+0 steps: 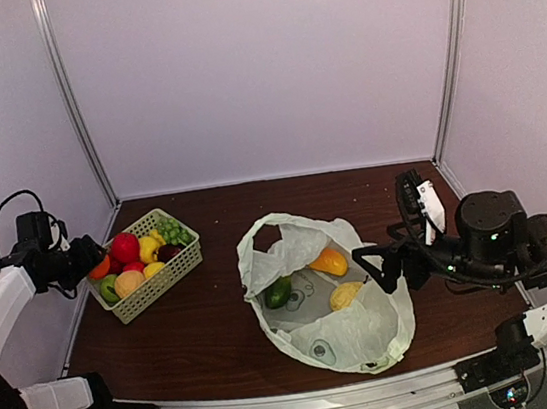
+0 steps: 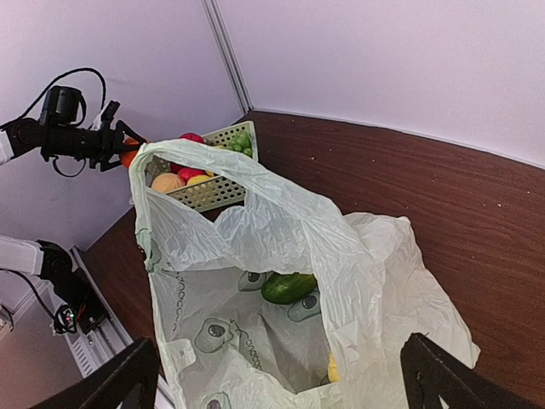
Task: Untie the knot of the plastic bag and take out the fruit
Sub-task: Place the fake fruit in the bin.
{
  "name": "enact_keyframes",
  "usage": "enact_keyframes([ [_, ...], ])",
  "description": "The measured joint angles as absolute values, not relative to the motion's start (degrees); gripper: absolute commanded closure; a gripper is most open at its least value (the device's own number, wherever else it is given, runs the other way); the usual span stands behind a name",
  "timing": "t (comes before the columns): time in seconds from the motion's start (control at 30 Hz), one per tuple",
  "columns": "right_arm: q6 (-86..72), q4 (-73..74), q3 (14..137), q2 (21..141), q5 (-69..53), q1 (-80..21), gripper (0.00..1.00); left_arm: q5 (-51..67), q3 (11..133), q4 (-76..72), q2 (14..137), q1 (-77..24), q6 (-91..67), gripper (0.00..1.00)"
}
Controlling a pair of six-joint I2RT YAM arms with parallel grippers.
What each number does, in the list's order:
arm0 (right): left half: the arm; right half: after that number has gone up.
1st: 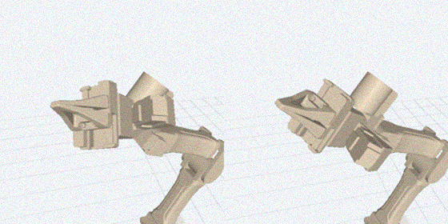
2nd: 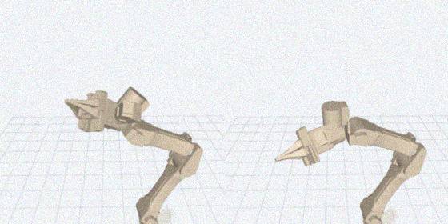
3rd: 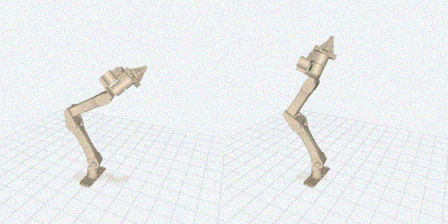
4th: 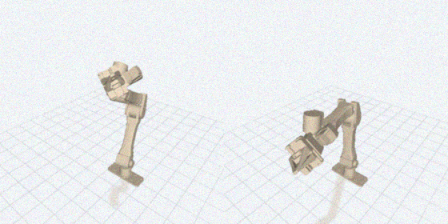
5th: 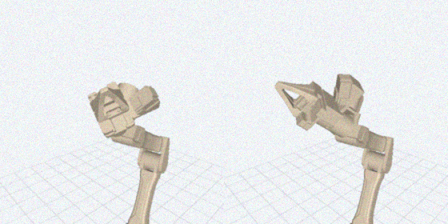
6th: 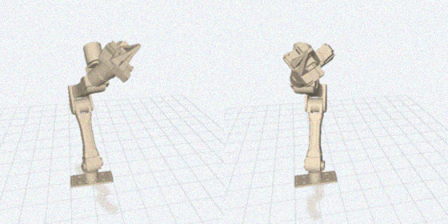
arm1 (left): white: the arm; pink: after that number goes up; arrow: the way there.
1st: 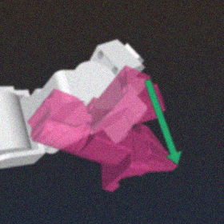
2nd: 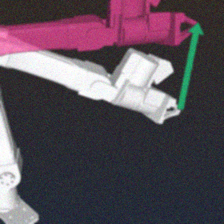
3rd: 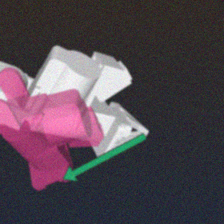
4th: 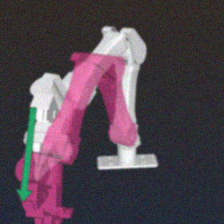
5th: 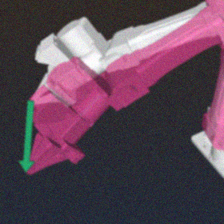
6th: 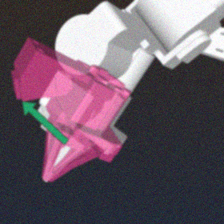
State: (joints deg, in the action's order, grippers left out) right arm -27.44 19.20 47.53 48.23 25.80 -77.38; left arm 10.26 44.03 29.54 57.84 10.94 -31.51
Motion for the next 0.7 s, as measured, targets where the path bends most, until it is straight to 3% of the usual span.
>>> enact_keyframes([
  [0.57,-29.95,19.77,47.29,48.58,25.71,-77.38,0.01,5.61,45.63,21.69,74.61,14.57,-27.33,0.47],
  [0.7,-30.28,19.77,47.29,49.65,25.36,-77.38,0.01,5.58,47.48,20.45,77.03,15.70,-26.87,0.42],
])
